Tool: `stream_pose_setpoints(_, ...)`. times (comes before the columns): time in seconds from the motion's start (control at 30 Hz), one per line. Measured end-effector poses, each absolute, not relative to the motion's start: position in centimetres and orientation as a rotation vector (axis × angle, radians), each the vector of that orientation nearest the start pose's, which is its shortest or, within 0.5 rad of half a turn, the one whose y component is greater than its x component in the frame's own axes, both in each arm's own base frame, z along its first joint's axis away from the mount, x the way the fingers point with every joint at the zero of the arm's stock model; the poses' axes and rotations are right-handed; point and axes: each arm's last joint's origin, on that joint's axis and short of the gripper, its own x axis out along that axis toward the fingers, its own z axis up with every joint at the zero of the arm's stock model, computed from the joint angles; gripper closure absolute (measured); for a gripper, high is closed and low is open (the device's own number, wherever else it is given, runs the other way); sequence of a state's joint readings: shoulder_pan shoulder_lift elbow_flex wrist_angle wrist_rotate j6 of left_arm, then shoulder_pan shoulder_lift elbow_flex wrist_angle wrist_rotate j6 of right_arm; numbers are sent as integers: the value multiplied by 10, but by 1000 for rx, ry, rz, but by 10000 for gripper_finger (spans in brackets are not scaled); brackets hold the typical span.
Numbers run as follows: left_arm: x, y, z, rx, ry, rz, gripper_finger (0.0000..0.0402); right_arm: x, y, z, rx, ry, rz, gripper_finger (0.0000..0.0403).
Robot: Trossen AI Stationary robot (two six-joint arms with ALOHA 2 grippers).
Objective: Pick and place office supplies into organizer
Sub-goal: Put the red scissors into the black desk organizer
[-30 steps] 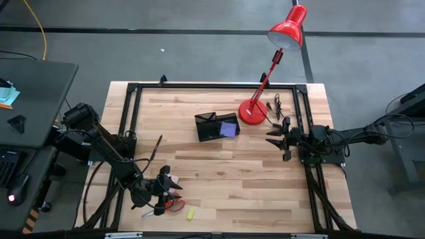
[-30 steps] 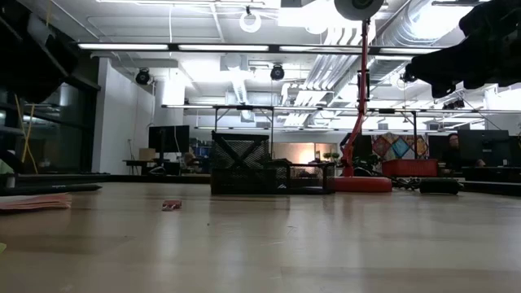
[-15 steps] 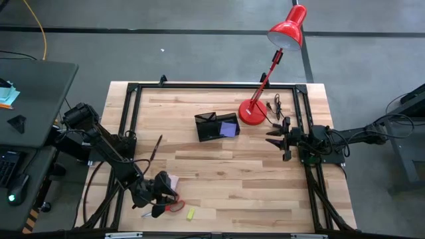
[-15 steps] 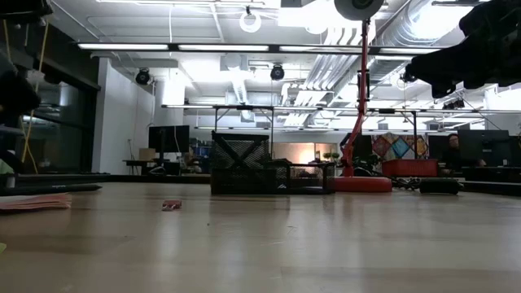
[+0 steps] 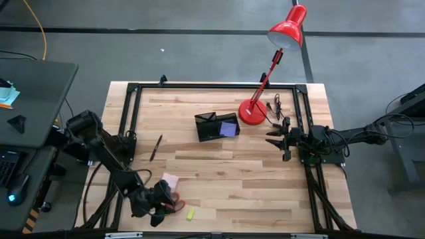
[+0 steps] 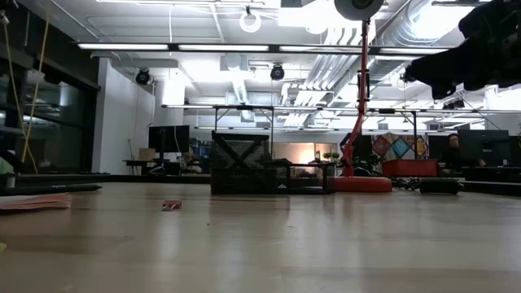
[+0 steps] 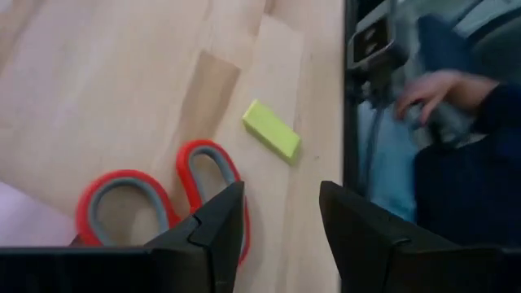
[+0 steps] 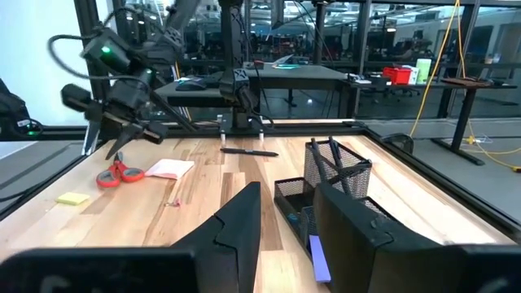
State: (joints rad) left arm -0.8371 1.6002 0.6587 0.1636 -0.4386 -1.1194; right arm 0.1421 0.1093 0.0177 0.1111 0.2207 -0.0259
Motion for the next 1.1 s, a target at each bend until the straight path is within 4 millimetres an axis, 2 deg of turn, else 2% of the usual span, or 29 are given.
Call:
stream_pose_setpoints(0.2,219,-225,141,-473,836,84,250,103,8,170,-25,-4,-79,295)
stream_pose_setpoints(0.37,228,-232,142,-411,837,142,250,103,8,169,-27,5,-82,295)
stream_pose_setpoints(0.63,227,-232,123,-368,891,205,250,103,8,169,-27,9,-82,295)
stream_pose_setpoints(1.1,227,-232,123,-342,881,195,250,103,8,166,-33,37,-77,295)
